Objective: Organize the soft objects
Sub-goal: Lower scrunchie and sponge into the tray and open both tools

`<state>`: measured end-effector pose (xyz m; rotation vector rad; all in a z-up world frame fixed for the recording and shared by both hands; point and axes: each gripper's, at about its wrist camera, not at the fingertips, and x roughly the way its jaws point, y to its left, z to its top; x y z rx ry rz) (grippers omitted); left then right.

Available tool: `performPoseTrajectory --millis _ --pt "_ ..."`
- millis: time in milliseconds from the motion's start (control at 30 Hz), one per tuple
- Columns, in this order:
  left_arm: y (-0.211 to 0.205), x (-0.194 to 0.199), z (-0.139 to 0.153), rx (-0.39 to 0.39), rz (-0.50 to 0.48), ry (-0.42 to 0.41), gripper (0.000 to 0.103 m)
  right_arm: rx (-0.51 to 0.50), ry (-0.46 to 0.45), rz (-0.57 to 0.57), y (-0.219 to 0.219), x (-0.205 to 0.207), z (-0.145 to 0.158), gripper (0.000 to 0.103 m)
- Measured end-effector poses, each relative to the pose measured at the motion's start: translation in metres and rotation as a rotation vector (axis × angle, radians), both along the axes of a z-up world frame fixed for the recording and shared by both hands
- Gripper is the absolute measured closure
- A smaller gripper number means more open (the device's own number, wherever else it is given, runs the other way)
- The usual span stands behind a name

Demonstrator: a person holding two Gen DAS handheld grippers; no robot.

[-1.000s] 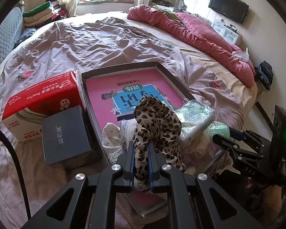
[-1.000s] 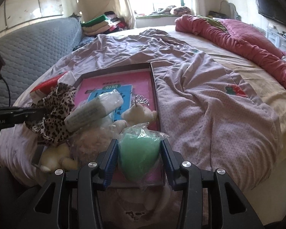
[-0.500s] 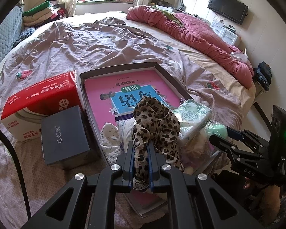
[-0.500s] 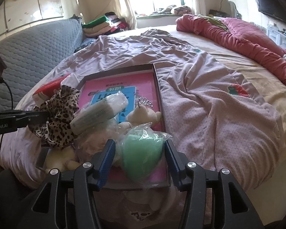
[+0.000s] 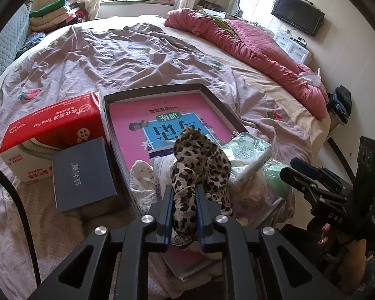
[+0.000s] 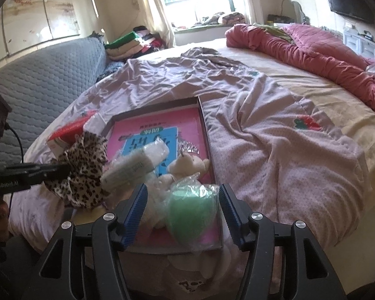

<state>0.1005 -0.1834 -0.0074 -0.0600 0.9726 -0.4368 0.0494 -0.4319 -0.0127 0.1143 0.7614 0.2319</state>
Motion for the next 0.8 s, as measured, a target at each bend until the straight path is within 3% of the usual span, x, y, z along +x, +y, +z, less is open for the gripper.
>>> performPoseTrajectory --millis 267,433,667,800 --pt "0.003 -0.003 0.005 -0.011 0.004 -0.019 0.075 -0.013 -0.03 0.018 0.014 -0.001 0.013 0.04" --pt "0.006 -0.005 0.01 -0.007 0.013 -0.034 0.061 0.0 -0.047 0.027 0.022 -0.002 0.018 0.04" --pt "0.007 -0.008 0.015 0.01 0.014 -0.053 0.055 -0.024 -0.059 0.026 0.032 -0.002 0.024 0.039" --pt "0.012 -0.01 0.019 0.016 0.025 -0.062 0.05 -0.033 -0.065 0.02 0.037 -0.004 0.028 0.028"
